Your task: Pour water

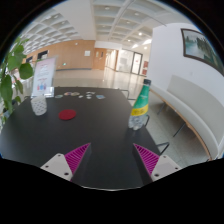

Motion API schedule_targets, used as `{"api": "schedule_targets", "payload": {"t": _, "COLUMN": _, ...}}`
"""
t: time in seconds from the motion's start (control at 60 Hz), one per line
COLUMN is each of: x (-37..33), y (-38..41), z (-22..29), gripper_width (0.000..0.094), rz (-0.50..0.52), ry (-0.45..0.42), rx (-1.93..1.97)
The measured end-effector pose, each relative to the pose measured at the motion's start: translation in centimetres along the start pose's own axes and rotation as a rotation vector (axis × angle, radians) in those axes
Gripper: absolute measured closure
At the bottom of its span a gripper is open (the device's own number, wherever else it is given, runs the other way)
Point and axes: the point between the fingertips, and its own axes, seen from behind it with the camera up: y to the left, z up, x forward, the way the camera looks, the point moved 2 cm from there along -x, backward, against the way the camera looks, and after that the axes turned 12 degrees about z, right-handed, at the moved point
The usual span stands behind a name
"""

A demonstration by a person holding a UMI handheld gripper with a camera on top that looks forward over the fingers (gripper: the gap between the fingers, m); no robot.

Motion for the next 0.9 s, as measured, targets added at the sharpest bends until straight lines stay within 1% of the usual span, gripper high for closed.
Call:
{"api": "schedule_targets", "payload": {"t": 0.033, "x": 0.7, "y": -1.7, "z": 0.6, "gripper_width": 0.0078, "rz": -0.023, "ry": -0.014, "rx": 0.001}}
{"api": "schedule_targets", "payload": {"t": 0.05, "x": 2.3, "y": -2.6, "z": 0.9, "gripper_width": 0.0077, "rz": -0.031, "ry": -0.023, "rx": 0.003}}
{"api": "schedule_targets", "payload": {"t": 0.083, "x": 2.0, "y": -3.9, "z": 1.6, "gripper_width": 0.0079, "rz": -0.046, "ry": -0.041, "rx": 0.006}}
{"api": "schedule_targets", "payload": {"t": 0.1, "x": 3.5, "y": -4.7, "z": 2.0, "gripper_width": 0.0079, "rz": -0.049, "ry": -0.054, "rx": 0.01}}
{"api": "schedule_targets", "payload": {"t": 0.283, "x": 9.2, "y": -10.7, "z": 6.2, "gripper_width": 0.0082, "rz": -0.082, "ry": -0.174, "rx": 0.093}}
{"api": "schedule_targets", "payload": {"t": 0.367, "x": 12.0, "y": -12.9, "z": 7.2, "gripper_width": 0.008, "rz": -0.1, "ry": -0.191, "rx": 0.132}}
{"api": "schedule_targets", "payload": {"t": 0.45, "x": 14.1, "y": -14.6, "z": 8.1, "gripper_width": 0.012, "rz": -0.117, "ry": -0.192, "rx": 0.132}}
{"api": "schedule_targets", "payload": {"t": 0.567, "x": 16.9, "y": -14.9, "z": 9.7, "gripper_width": 0.0219, "rz": -0.124, "ry": -0.216, "rx": 0.085}}
{"api": "schedule_targets", "payload": {"t": 0.6, "x": 16.6, "y": -15.5, "z": 9.7, "gripper_width": 0.0243, "rz": -0.129, "ry": -0.216, "rx": 0.077}}
{"api": "schedule_targets", "payload": {"t": 0.617, "x": 16.9, "y": -15.4, "z": 9.8, "gripper_width": 0.0282, "rz": -0.133, "ry": -0.218, "rx": 0.075}}
{"api": "schedule_targets", "payload": {"t": 0.633, "x": 17.1, "y": -15.6, "z": 9.9, "gripper_width": 0.0361, "rz": -0.143, "ry": -0.22, "rx": 0.074}}
{"api": "schedule_targets", "payload": {"t": 0.717, "x": 18.0, "y": -15.4, "z": 10.3, "gripper_width": 0.0422, "rz": -0.166, "ry": -0.232, "rx": 0.091}}
{"api": "schedule_targets", "payload": {"t": 0.783, "x": 17.7, "y": -15.9, "z": 10.1, "gripper_width": 0.0474, "rz": -0.191, "ry": -0.22, "rx": 0.108}}
{"api": "schedule_targets", "payload": {"t": 0.8, "x": 17.6, "y": -16.0, "z": 10.1, "gripper_width": 0.0453, "rz": -0.201, "ry": -0.215, "rx": 0.109}}
{"api": "schedule_targets", "payload": {"t": 0.817, "x": 17.4, "y": -16.0, "z": 10.0, "gripper_width": 0.0506, "rz": -0.21, "ry": -0.21, "rx": 0.108}}
{"api": "schedule_targets", "payload": {"t": 0.9, "x": 16.1, "y": -16.5, "z": 11.0, "gripper_width": 0.0524, "rz": -0.281, "ry": -0.203, "rx": 0.06}}
